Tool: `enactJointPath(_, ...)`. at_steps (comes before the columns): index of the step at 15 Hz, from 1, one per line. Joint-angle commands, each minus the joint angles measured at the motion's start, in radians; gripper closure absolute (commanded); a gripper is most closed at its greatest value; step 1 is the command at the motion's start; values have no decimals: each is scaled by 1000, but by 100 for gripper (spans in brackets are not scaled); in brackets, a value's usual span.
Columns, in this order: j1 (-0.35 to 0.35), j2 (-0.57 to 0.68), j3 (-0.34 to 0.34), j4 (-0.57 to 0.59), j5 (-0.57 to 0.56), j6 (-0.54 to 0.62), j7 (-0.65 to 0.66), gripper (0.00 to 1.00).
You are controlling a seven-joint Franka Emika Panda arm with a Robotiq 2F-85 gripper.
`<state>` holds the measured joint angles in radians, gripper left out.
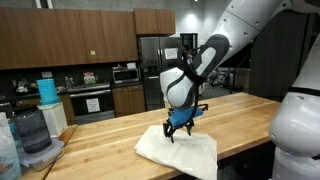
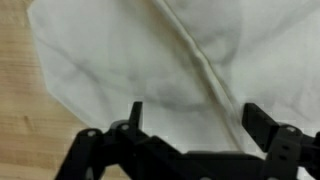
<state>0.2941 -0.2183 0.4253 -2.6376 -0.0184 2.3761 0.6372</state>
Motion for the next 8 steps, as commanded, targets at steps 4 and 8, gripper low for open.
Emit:
enactJointPath(4, -64, 119, -21, 79, -168, -25, 125, 0)
enactJointPath(8, -93, 129, -41, 76, -393, 111, 397, 0)
